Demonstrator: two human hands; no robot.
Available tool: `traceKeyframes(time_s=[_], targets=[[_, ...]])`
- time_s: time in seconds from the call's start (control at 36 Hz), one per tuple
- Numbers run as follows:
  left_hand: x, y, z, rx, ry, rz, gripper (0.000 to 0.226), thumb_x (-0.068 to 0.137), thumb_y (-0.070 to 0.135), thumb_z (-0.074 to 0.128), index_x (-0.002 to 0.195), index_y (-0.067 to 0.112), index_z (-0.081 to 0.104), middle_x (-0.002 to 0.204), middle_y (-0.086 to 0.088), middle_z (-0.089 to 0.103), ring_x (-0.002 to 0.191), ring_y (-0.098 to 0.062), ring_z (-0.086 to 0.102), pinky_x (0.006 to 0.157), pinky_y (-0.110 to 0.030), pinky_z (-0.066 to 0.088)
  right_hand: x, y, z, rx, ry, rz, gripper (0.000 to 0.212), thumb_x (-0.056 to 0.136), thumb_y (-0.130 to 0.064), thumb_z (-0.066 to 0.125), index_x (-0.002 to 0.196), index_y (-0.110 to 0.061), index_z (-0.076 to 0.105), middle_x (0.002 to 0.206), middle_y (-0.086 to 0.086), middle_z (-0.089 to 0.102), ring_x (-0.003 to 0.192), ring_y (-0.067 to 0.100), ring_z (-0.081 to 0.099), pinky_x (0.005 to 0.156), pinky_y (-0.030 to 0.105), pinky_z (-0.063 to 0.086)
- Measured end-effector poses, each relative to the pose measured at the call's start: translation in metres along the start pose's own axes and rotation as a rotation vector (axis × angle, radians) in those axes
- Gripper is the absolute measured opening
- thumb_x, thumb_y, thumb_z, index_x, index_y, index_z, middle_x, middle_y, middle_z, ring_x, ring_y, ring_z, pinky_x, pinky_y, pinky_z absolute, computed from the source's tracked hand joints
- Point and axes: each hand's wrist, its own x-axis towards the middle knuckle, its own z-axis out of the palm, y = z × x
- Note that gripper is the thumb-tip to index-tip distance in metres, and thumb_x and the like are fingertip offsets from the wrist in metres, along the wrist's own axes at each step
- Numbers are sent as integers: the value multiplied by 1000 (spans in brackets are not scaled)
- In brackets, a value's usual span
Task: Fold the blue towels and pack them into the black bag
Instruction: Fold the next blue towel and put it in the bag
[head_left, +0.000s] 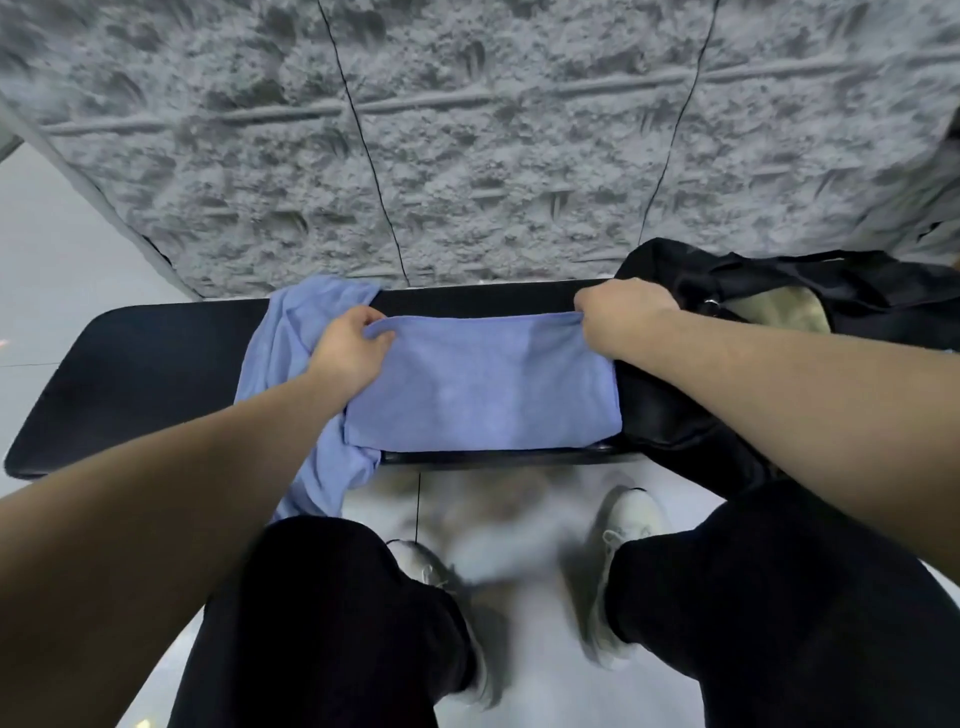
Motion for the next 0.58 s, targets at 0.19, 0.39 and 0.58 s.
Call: traceKeyframes(time_s=[0.19,0.39,0.58], targets=[[17,-17,17,-11,24,-31,11,96,12,53,87,9,56,85,-15,61,81,-27,55,77,-46,46,20,-2,13,-56,9,5,29,89,-11,47,116,-18,57,95,4,52,85,26,52,69,33,38],[22,-25,23,-4,34,-18,8,97,13,52,90,11,56,87,-12,59,82,-25,53,73,-41,46,34,-3,35,171,94,-98,33,91,-25,51,124,-22,54,127,9,52,122,30,42,96,41,39],[4,-23,23,77,209,-26,17,90,18,56,107,19,60,120,-7,51,113,-27,47,88,-39,43,29,-9,41,345,22,-99,46,90,-29,54,134,-23,46,125,5,55,120,28,46,100,41,34]])
